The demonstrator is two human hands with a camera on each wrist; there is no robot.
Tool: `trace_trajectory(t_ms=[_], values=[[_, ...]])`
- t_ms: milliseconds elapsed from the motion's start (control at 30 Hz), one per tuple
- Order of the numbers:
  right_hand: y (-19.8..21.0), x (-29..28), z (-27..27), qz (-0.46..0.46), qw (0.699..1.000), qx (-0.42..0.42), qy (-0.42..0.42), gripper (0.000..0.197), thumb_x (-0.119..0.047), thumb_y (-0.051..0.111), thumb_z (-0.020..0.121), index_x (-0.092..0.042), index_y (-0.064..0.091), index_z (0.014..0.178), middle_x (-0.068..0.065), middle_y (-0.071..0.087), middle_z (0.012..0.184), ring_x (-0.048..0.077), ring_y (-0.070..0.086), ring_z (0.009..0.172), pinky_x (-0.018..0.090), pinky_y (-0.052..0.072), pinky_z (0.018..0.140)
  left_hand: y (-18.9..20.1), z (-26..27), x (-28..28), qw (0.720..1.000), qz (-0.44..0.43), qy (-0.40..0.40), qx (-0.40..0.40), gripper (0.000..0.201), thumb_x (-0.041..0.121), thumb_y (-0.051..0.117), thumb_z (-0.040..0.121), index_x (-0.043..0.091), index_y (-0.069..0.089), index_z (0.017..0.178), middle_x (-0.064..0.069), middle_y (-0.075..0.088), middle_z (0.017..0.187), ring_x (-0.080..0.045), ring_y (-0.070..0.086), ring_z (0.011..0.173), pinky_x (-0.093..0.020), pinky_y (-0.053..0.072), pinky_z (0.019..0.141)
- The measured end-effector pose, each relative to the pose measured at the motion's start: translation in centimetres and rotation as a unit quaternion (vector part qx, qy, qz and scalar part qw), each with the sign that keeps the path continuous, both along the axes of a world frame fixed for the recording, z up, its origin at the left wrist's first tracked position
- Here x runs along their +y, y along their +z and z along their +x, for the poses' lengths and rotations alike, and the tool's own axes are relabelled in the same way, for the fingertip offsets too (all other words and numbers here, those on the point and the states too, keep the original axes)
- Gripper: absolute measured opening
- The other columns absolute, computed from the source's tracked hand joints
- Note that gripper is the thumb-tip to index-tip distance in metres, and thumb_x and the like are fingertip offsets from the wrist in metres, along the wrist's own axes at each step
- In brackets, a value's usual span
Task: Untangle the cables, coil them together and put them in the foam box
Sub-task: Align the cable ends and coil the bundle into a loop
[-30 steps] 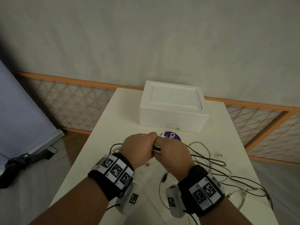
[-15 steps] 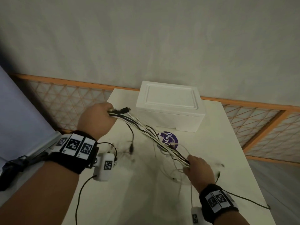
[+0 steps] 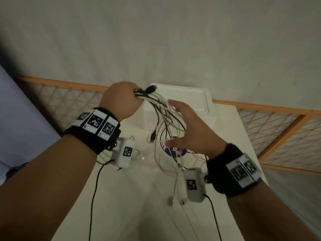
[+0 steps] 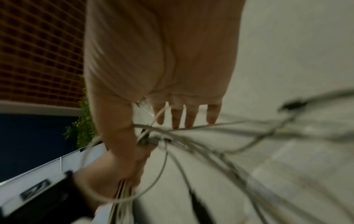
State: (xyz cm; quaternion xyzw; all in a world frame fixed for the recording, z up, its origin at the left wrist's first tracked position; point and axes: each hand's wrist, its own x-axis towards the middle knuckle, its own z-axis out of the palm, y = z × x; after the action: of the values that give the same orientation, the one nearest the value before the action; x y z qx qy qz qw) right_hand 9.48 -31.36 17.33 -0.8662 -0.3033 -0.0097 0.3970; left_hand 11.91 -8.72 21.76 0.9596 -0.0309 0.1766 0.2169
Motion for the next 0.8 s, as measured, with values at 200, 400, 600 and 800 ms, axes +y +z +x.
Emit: trace_trajectory(t_ms=[200,400,600,800], values=[[-8.8,0.1,1.9,-0.142,0.975,0.168,-0.030,0.071,-0.015,0.078,0.065,-0.026,0.044,0.126,-0.003,0.058,0.110,0.017,0.059,0.096,0.036,0.052,0.084,2.9,1.5,-0.3,0.998,-0.050,-0.005,-0.030,0.020,0.024,0.053,0.086,0.013,0.052,0.069,-0.008,0.052,0.072,-0.030,0.053,0.074,-0.029,0.029,0.063],[-15.2,-5.1,-0.6,-0.159,0.944,0.262,-0.123,0.070,-0.040,0.077,0.073,-0.029,0.047,0.135,-0.001,0.056,0.131,0.020,0.053,0.118,0.035,0.042,0.100,6.3,2.5,0.9,0.985,-0.156,0.038,-0.065,0.027,0.030,0.057,0.091,0.008,0.058,0.076,-0.023,0.063,0.087,-0.034,0.058,0.080,-0.027,0.032,0.066],[-19.3,-12.9,-3.6,-0.327,0.854,0.328,-0.237,0.034,-0.040,0.064,0.072,-0.028,0.063,0.104,0.004,0.063,0.117,0.024,0.058,0.103,0.036,0.047,0.092,9.1,3.2,2.1,0.962,-0.238,0.047,-0.126,0.026,0.036,0.058,0.087,0.012,0.059,0.077,0.006,0.042,0.059,-0.004,0.037,0.052,-0.028,0.032,0.063],[-10.4,-12.7,-0.4,-0.196,0.931,0.195,-0.241,0.061,-0.007,0.069,0.076,-0.017,0.048,0.133,0.009,0.049,0.134,0.023,0.049,0.119,0.024,0.038,0.089,9.1,3.7,-0.5,0.991,-0.104,0.028,-0.084,0.032,0.035,0.057,0.092,0.017,0.049,0.067,0.002,0.043,0.062,-0.011,0.040,0.056,-0.025,0.027,0.050]])
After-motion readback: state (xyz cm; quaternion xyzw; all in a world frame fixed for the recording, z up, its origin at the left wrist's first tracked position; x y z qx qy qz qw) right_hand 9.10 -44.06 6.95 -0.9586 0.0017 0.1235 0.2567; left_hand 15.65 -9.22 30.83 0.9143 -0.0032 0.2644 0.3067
